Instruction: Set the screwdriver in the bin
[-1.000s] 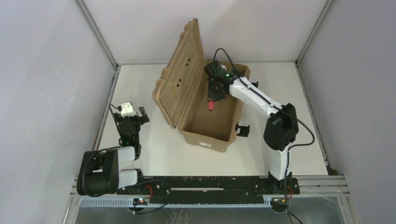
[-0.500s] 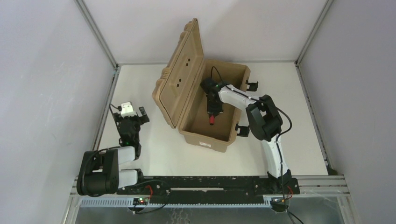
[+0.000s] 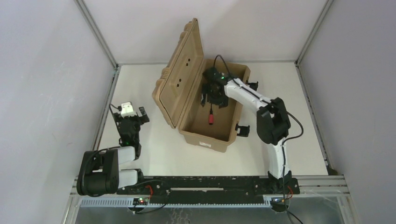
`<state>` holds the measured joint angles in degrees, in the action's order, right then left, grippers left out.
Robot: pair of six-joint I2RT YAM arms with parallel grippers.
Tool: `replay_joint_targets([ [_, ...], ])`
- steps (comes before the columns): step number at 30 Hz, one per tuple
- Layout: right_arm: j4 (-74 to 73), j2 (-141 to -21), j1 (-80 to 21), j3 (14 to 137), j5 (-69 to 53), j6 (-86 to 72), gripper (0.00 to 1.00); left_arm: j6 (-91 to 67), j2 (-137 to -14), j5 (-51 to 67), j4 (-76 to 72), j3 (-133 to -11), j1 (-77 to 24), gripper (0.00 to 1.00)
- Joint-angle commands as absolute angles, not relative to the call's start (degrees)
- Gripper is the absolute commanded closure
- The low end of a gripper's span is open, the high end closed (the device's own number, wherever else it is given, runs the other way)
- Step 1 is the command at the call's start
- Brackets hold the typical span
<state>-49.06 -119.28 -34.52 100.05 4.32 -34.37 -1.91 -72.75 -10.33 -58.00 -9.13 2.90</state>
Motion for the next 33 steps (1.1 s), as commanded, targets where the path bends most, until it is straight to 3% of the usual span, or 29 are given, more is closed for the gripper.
replay_joint_targets([
  [1,-52.54,-108.35,-34.1,109.41,7.04,-30.51,0.06,-0.81,-72.63,-11.1,-61.83,-10.9,2.54,0.0],
  [4,-52.31,-103.96,-34.02,112.53,7.16,-25.88,0.01,-0.79,-72.67,-11.11,-61.87,-10.92,2.55,0.0],
  [9,-45.22,-93.16,-31.82,108.46,10.99,-18.3,0.0,-0.79,-72.68,-11.09,-61.79,-10.87,2.55,0.0],
  [16,-28.59,-76.07,-17.91,84.88,5.75,-18.49,0.01,-0.79,-72.6,-11.14,-61.7,-10.95,2.55,0.0],
  [23,0.05,-58.8,-4.77,52.51,4.54,-8.94,0.0,-0.79,-72.53,-11.14,-61.7,-10.91,2.6,0.0],
  [33,19.58,-60.02,-0.36,26.19,0.58,-5.75,0.0,-0.79,-72.59,-11.08,-61.7,-10.9,2.55,0.0],
])
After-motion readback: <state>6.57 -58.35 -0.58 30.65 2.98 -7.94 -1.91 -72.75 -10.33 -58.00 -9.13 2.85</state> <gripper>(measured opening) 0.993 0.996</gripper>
